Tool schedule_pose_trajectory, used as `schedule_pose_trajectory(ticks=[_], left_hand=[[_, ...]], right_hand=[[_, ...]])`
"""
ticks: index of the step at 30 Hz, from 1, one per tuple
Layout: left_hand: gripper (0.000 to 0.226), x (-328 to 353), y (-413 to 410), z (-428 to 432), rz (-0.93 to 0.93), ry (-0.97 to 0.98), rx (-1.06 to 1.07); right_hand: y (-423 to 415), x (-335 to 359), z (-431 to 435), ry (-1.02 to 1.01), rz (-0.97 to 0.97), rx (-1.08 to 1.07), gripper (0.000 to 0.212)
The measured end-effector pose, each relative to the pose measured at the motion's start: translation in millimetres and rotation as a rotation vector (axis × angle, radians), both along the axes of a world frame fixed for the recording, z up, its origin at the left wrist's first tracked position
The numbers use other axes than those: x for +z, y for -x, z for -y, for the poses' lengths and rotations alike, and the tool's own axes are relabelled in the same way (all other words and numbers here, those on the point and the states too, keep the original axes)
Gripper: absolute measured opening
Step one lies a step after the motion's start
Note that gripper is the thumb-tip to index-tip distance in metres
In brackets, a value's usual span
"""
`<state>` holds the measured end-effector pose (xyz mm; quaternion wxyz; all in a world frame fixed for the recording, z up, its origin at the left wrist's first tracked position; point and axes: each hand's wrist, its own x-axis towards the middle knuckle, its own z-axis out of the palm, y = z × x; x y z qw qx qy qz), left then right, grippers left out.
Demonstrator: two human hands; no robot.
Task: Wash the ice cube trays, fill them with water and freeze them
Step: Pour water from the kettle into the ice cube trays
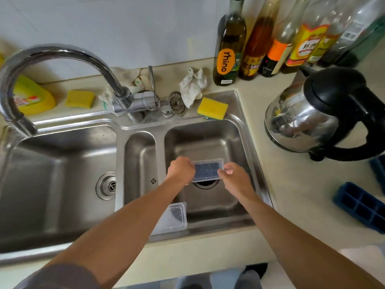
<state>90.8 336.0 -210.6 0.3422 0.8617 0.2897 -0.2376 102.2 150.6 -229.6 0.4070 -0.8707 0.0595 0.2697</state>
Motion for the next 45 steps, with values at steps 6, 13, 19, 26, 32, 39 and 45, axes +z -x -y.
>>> schedule_pose_trajectory(ticks=[6,13,19,26,32,39,45], left_hand=[[0.026,-51.2,-21.0,1.6,-0.137,-0.064,-0.052],[0.028,-80.8,-26.8,5.0,-0.223,-0.108,-0.143],[0.026,-90.6,-22.7,6.2,-0.194,-0.104,-0.103],[0.021,-95.8,-24.7,-2.9,-0.126,-0.056,-0.033],[0.024,-99.9,-28.2,-1.5,-0.194,0.038,0.055],[0.024,-94.2,-30.0,-1.8,-0.198,0.078,0.105],[0.021,-64.6,-26.3,-5.6,-0.023,0.137,0.149]], right_hand=[[-16.9,-48.0,-14.8,0.030,-0.090,-0.019,0.016],[-23.8,-74.8,-17.3,0.082,-0.142,-0.028,0.015],[-28.6,-79.2,-15.8,0.111,-0.164,-0.028,0.005],[-30.6,-84.3,-19.7,0.156,-0.166,-0.031,0.015],[-31.9,-87.6,-20.5,0.176,-0.261,-0.066,0.021],[-35.5,-78.7,-20.0,0.127,-0.298,-0.108,0.017],[-33.2,-32.5,-7.2,0.029,-0.161,-0.095,0.017]])
